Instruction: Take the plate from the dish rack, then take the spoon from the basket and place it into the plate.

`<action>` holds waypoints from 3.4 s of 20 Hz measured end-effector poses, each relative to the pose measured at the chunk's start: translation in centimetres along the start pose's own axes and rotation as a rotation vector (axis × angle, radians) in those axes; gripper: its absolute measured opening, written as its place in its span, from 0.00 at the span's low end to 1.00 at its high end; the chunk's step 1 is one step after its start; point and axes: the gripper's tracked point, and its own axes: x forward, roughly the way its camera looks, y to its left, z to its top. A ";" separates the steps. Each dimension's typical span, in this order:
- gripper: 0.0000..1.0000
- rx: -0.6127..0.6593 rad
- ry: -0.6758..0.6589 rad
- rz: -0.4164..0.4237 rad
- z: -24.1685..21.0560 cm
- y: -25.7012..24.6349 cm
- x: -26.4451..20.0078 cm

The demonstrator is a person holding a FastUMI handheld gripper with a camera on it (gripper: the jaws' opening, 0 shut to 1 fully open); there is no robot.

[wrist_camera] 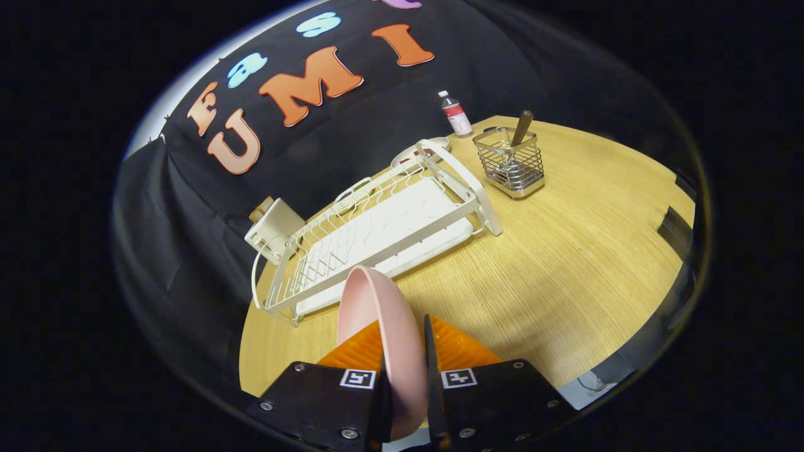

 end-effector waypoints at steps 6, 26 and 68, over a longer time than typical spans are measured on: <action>0.34 -0.030 0.061 -0.130 -2.1 -3.4 2.9; 0.98 -0.306 -0.268 -0.297 15.9 -11.5 0.6; 0.09 -0.530 -0.447 -0.204 22.2 -6.6 -3.6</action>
